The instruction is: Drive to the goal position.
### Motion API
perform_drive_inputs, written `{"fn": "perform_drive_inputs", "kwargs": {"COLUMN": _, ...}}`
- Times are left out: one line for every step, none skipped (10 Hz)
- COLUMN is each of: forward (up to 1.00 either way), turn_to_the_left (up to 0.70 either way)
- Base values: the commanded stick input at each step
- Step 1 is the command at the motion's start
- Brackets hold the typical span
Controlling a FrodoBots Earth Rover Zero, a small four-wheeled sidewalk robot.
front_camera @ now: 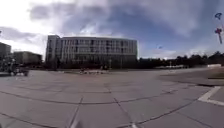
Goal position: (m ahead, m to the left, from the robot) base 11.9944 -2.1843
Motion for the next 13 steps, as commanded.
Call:
{"fn": "perform_drive_inputs", "kwargs": {"forward": 1.0, "turn_to_the_left": 0.0}}
{"fn": "perform_drive_inputs", "kwargs": {"forward": 1.0, "turn_to_the_left": 0.0}}
{"fn": "perform_drive_inputs", "kwargs": {"forward": 1.0, "turn_to_the_left": 0.0}}
{"fn": "perform_drive_inputs", "kwargs": {"forward": 1.0, "turn_to_the_left": 0.0}}
{"fn": "perform_drive_inputs", "kwargs": {"forward": 1.0, "turn_to_the_left": 0.0}}
{"fn": "perform_drive_inputs", "kwargs": {"forward": 1.0, "turn_to_the_left": 0.0}}
{"fn": "perform_drive_inputs", "kwargs": {"forward": 1.0, "turn_to_the_left": 0.0}}
{"fn": "perform_drive_inputs", "kwargs": {"forward": 1.0, "turn_to_the_left": 0.0}}
{"fn": "perform_drive_inputs", "kwargs": {"forward": 1.0, "turn_to_the_left": 0.0}}
{"fn": "perform_drive_inputs", "kwargs": {"forward": 1.0, "turn_to_the_left": 0.0}}
{"fn": "perform_drive_inputs", "kwargs": {"forward": 1.0, "turn_to_the_left": 0.0}}
{"fn": "perform_drive_inputs", "kwargs": {"forward": 1.0, "turn_to_the_left": 0.0}}
{"fn": "perform_drive_inputs", "kwargs": {"forward": 1.0, "turn_to_the_left": 0.0}}
